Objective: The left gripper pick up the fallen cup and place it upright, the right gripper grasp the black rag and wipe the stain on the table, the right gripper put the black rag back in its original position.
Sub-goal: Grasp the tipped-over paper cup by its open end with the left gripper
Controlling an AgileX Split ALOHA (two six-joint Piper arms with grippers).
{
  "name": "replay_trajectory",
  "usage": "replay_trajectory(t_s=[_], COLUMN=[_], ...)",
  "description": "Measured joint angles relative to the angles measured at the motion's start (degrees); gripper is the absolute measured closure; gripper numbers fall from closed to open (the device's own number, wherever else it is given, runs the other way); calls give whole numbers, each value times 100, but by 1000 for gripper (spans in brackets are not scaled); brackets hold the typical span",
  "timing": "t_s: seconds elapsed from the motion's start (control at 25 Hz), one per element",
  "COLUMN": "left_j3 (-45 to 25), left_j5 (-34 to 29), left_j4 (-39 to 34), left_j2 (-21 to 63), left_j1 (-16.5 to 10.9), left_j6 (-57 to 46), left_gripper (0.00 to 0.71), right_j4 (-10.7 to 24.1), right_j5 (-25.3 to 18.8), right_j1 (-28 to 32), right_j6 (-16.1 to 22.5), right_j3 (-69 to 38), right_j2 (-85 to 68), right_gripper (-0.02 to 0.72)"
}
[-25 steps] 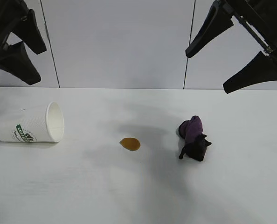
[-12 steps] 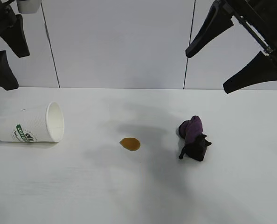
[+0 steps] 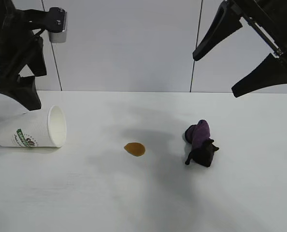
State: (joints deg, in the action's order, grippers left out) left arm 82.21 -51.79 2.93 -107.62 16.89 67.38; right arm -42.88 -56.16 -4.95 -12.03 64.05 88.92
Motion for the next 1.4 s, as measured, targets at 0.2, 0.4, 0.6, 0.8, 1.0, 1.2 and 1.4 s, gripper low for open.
replay_trajectory(t_s=[0.2,0.4,0.6,0.8,1.0,1.2,1.4], left_j3=[0,0,0,4,11,26,27], left_j5=[-31,-31,2,109,291,419,619], left_j4=[132,137,143,-32,-209,-375,-386], left_j2=[0,-63,-397,-625,-827,-1024,-1155], left_j1=[0,0,0,0,0,0,0], left_j6=[150,320,332,345,345,356,431], left_gripper=[21,21,21,21,21,21,21], right_j4=[6,6,6,19,24,30,51], right_j5=[5,5,5,10,21,27,51], right_j1=[0,0,0,0,0,0,0], right_j6=[0,0,0,0,0,0,0], right_j3=[0,0,0,0,0,0,0], right_j2=[0,0,0,0,0,0,0], right_gripper=[135,135,135,135,135,135,135])
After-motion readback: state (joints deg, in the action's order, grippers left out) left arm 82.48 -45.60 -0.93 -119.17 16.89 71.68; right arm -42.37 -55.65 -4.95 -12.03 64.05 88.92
